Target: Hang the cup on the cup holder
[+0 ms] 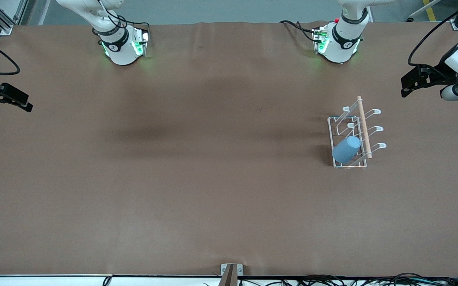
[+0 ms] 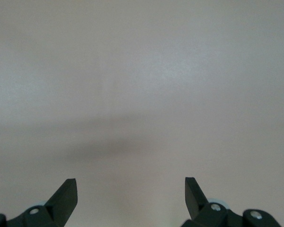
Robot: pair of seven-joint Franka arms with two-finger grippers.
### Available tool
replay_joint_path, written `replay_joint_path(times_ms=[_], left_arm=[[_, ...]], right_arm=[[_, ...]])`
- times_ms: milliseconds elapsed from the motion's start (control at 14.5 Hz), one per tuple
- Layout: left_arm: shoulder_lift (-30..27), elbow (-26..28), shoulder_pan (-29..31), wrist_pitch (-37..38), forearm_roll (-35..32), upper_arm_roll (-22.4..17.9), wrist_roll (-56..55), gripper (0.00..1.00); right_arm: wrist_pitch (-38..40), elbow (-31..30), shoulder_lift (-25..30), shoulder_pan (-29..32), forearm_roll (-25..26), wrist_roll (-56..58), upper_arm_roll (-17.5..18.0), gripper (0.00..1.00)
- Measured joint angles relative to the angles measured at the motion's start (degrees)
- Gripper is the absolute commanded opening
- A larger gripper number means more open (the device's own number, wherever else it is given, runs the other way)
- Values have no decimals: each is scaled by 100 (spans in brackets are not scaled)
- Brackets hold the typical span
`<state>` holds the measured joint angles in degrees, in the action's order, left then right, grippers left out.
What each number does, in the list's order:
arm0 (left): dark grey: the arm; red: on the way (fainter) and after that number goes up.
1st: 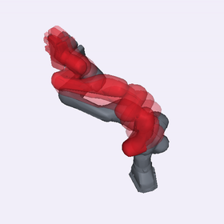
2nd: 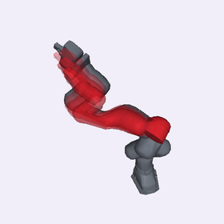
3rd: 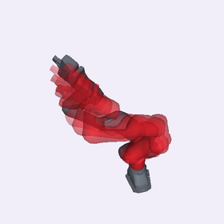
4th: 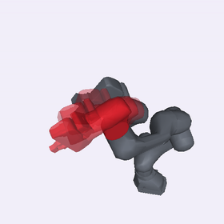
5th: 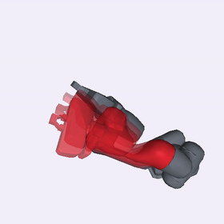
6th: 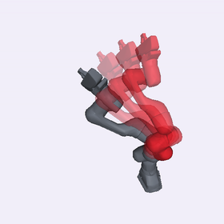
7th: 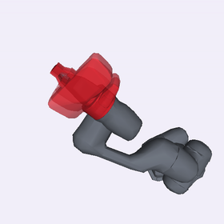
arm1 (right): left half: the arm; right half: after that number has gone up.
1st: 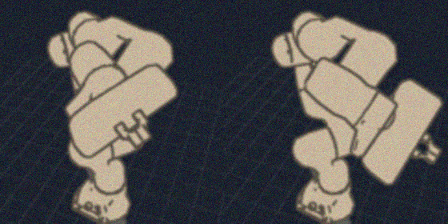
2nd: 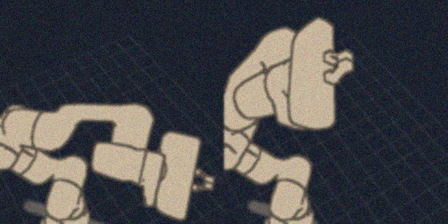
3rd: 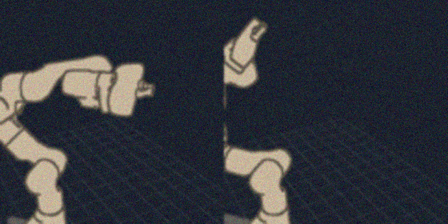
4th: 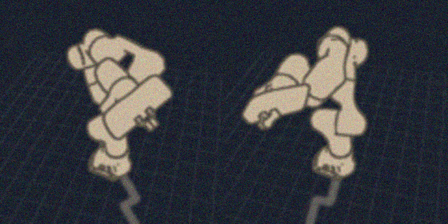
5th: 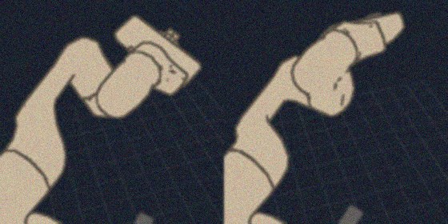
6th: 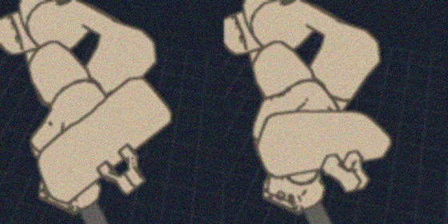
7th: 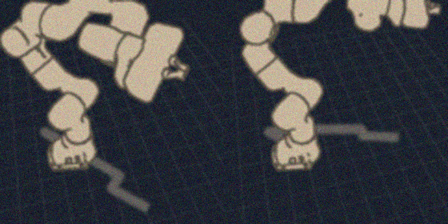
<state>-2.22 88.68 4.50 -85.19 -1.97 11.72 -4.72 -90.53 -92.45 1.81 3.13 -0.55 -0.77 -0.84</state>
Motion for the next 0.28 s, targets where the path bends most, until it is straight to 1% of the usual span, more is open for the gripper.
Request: replay_joint_path(times_ms=[275], left_arm=[[0,0,6,2,0,5,-90,100]], right_arm=[[0,0,0,0,0,0,0,100]])
